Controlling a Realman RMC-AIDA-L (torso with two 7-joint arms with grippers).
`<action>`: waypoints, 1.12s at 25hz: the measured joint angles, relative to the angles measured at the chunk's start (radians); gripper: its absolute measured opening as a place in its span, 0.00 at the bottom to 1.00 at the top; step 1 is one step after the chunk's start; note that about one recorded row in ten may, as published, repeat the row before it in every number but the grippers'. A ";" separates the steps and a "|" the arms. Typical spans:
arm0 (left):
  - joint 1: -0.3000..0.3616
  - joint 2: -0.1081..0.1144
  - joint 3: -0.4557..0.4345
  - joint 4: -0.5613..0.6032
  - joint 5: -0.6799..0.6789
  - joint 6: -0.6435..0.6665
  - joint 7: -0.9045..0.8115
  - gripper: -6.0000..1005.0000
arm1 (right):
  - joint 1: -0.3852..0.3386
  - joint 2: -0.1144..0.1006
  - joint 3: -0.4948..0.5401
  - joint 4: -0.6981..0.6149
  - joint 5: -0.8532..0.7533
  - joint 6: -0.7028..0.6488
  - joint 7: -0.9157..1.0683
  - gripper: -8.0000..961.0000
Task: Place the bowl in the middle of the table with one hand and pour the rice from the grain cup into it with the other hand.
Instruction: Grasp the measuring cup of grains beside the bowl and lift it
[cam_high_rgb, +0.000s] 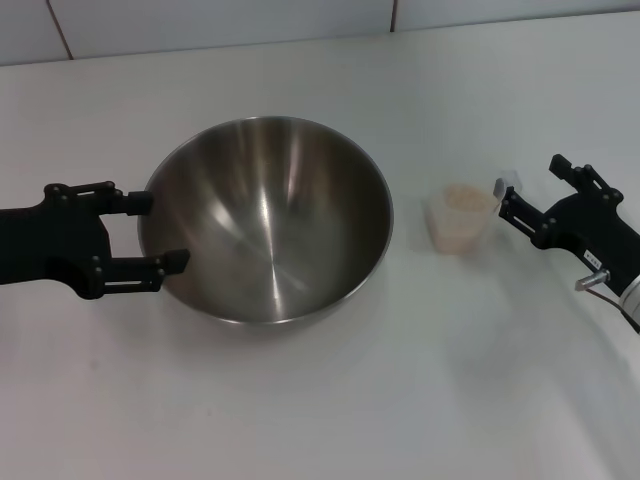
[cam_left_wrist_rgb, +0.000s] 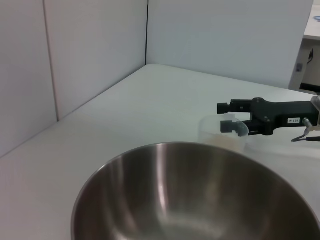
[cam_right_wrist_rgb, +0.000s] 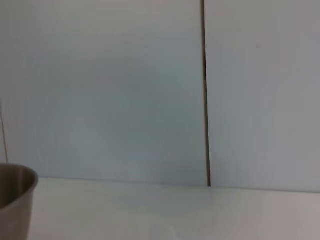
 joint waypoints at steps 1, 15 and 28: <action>-0.002 0.000 0.000 -0.003 0.000 0.000 0.000 0.80 | -0.001 0.000 0.000 0.000 0.000 -0.007 0.000 0.85; -0.005 0.001 0.000 -0.007 0.000 0.006 0.000 0.80 | 0.003 0.001 -0.001 0.008 0.002 -0.013 0.000 0.68; -0.008 0.003 0.003 -0.002 0.000 0.005 0.000 0.80 | 0.012 0.001 0.000 0.010 0.002 -0.020 -0.008 0.12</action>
